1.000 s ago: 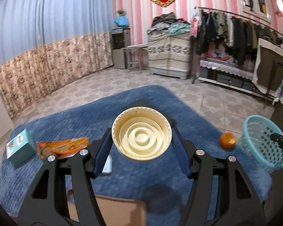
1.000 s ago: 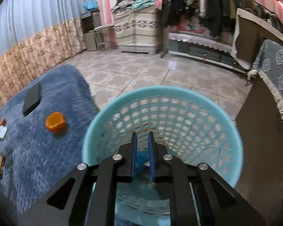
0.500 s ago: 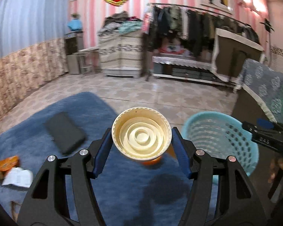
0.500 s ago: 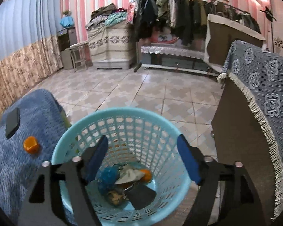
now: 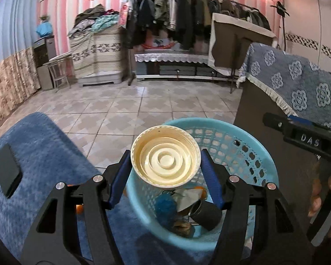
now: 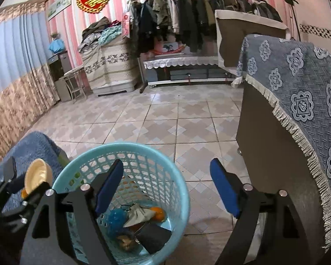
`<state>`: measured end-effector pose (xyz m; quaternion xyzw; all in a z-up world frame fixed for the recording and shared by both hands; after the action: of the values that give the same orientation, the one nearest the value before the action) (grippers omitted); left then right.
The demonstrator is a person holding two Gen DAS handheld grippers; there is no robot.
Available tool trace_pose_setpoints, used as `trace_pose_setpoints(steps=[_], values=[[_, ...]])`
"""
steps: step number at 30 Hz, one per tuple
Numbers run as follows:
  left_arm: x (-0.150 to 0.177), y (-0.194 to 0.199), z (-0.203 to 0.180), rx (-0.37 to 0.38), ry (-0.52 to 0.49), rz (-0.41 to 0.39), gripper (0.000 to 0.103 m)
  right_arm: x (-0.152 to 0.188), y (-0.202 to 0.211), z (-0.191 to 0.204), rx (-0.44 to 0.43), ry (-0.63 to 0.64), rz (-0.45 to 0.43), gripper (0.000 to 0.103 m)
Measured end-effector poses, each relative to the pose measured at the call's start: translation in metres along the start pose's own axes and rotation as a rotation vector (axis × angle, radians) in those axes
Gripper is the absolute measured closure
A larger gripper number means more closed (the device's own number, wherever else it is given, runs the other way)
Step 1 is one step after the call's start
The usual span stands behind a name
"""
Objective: Collect trash
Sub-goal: 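Carry the cream lid over the basket and open the left tool, then move the open left tool back toward the brown cloth on the bed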
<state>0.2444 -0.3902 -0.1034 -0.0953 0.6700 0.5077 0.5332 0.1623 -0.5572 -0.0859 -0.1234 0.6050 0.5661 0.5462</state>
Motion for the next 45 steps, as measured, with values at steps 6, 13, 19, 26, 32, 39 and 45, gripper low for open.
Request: trace_pose_setpoints(steps=[6,13,19,26,32,39,45], values=[[-0.007,-0.006,-0.011,0.027,-0.023,0.006,0.030,-0.002,0.000,-0.002,-0.015,-0.021,-0.012,0.024],[-0.017,0.012,0.019,-0.040,0.022,-0.027,0.012,-0.003,-0.001,0.001,-0.018,-0.013,-0.013,0.022],[-0.026,0.037,0.063,-0.141,0.071,-0.079,0.006,-0.003,-0.003,0.007,-0.009,0.012,-0.013,0.013],[-0.025,0.068,0.114,-0.213,0.158,-0.099,0.005,-0.002,-0.006,0.032,-0.017,0.084,-0.006,0.006],[-0.014,0.099,0.160,-0.317,0.205,-0.122,0.005,0.002,-0.007,0.057,-0.047,0.138,-0.003,0.004],[0.010,0.129,0.217,-0.422,0.283,-0.110,0.005,0.005,-0.008,0.090,-0.091,0.199,-0.002,0.004],[0.038,0.152,0.261,-0.528,0.309,-0.091,0.005,0.012,-0.006,0.119,-0.122,0.258,-0.002,0.004]])
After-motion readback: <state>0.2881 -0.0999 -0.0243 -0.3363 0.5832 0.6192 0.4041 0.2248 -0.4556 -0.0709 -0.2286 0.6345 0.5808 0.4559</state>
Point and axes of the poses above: each gripper's, at about its wrist camera, not at the fingertips, and y roughly against the way its jaws point, z to its left, x to its underside, the point moved 7 cm from there along -y, roughly the way its jaws point, and after that the axes turned 9 degrees about -x, right-handed, at the moved point
